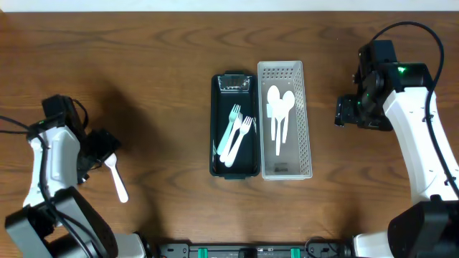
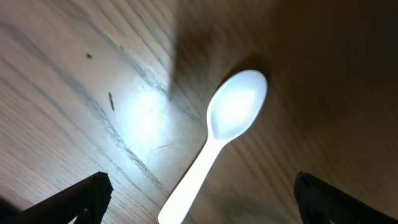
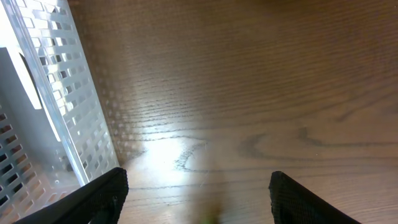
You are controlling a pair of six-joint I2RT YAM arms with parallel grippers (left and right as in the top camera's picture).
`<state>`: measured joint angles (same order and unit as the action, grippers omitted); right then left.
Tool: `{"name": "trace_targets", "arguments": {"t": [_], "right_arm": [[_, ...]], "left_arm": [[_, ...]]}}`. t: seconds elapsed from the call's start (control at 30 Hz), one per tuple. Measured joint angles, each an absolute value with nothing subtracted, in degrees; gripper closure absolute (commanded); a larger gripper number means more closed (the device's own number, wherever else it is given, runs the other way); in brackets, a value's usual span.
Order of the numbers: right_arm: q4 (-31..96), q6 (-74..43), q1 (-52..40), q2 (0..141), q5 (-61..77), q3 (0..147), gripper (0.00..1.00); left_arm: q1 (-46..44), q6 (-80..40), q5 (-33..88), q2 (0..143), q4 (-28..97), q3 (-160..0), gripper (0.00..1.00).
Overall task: Pack container
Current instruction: 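Move the left gripper to the white spoon and grasp it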
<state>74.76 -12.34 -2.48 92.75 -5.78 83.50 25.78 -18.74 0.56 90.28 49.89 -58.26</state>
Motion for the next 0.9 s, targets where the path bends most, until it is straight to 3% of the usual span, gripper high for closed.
{"name": "trace_targets", "arguments": {"t": [0.57,0.9], "right_arm": [[74.8,-12.3,-2.5,92.7,-5.8,83.5,0.24],[74.8,-12.3,-2.5,92.7,-5.8,83.5,0.24]], "left_arm": [[25.8,-13.5,3.1,100.7,44.1,-58.2,0.04],[25.8,-10.0,4.6,102.4,40.1,-57.2,0.11]]}}
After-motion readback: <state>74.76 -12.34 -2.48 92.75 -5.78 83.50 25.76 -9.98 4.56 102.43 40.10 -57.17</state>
